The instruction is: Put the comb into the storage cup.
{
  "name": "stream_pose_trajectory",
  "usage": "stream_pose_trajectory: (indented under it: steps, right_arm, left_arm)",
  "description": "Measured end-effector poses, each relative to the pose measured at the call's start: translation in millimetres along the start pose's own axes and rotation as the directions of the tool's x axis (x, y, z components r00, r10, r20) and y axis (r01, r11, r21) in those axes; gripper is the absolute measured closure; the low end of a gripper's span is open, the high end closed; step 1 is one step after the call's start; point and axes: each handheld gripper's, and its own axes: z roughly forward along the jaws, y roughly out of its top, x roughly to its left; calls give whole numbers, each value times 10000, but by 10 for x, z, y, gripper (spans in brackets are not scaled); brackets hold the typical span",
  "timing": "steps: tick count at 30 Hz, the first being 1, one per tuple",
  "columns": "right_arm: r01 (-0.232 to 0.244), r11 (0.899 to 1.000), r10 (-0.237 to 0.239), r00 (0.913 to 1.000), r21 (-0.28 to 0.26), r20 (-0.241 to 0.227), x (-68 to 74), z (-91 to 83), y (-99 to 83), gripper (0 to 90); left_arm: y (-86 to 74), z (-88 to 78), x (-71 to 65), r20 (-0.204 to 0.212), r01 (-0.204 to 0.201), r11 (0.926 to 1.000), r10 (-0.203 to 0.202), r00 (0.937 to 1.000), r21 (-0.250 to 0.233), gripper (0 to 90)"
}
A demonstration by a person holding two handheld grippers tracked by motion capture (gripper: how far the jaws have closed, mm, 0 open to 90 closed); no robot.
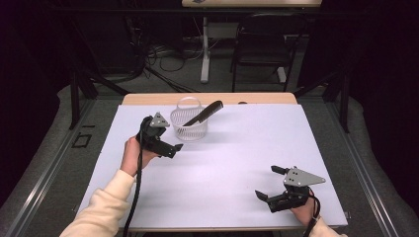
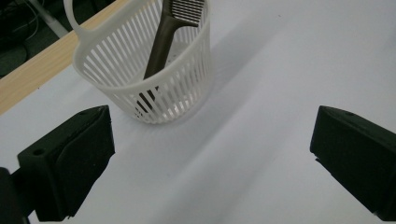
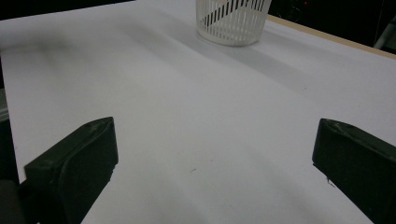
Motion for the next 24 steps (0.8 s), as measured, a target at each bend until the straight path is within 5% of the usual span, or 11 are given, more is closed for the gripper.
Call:
stream_pose_trajectory:
  steps: [24]
  right_arm:
    - [4, 10000, -4, 10000, 8, -24, 4, 8, 1, 0]
  left_arm:
    - [-557, -277, -300, 129, 602, 9964, -595, 9981, -597, 0]
